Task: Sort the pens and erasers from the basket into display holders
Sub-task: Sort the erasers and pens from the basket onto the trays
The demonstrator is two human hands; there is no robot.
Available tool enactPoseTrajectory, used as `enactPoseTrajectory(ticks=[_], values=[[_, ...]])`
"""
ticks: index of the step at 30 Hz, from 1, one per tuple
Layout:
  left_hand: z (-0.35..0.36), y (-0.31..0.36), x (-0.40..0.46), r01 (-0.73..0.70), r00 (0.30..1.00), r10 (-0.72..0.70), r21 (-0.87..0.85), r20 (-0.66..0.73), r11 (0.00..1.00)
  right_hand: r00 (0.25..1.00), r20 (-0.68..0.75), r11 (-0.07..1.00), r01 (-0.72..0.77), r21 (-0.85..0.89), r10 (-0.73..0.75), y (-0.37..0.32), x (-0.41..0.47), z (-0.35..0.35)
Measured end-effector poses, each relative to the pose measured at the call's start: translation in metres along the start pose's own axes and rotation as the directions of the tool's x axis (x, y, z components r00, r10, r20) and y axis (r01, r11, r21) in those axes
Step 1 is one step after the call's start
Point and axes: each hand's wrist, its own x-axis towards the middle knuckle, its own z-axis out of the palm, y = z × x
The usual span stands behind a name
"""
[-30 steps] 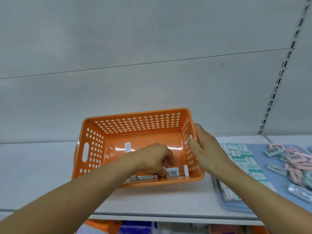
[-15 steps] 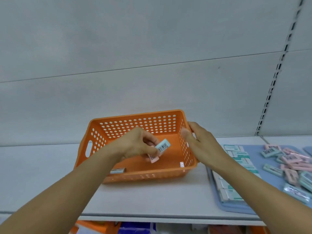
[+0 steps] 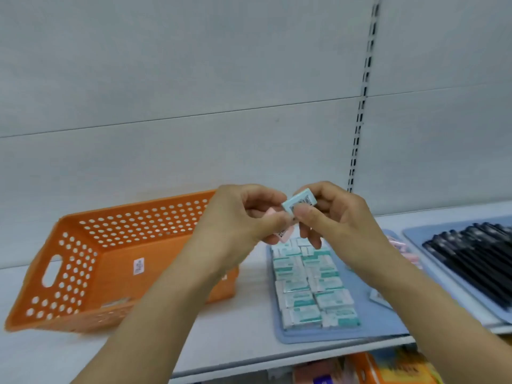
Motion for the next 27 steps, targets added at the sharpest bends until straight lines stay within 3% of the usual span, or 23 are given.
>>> enactPoseTrajectory(ticks=[4,8,11,14,18,21,23,27], values=[[0.074,-0.017,0.025,-0.008,1.000,0.009,-0.075,0.010,0.997,0.970,-0.219,0.992,-0.120,-0.033,0.110,0.017,-0.020,-0.073],[0.137,-0.048,0.059,0.144,0.974,-0.135,-0.033,0.179,0.989,0.892,-0.387,0.906,-0.344,-0.245,0.234,0.051,-0.033,-0.136],[0.169,-0.071,0.079,0.192,0.947,-0.203,0.068,0.249,0.979,0.890,-0.342,0.815,-0.426,-0.393,0.300,0.069,-0.037,-0.150],[0.186,-0.088,0.089,0.091,0.954,-0.156,0.250,0.255,0.964,0.900,-0.289,0.733,-0.435,-0.523,0.327,0.080,-0.039,-0.153],[0.196,-0.098,0.092,0.044,0.978,-0.133,0.466,0.160,0.884,0.893,-0.328,0.731,-0.443,-0.518,0.309,0.096,-0.044,-0.162],[0.207,-0.099,0.090,0.066,0.973,-0.162,0.479,0.163,0.875,0.897,-0.345,0.778,-0.420,-0.467,0.278,0.104,-0.050,-0.165],[0.221,-0.098,0.087,0.077,0.958,-0.202,0.499,0.202,0.863,0.907,-0.271,0.796,-0.415,-0.441,0.323,0.106,-0.053,-0.162],[0.248,-0.101,0.084,0.212,0.957,-0.265,0.344,0.115,0.915,0.987,-0.051,0.784,-0.153,-0.601,0.153,0.110,-0.057,-0.155]])
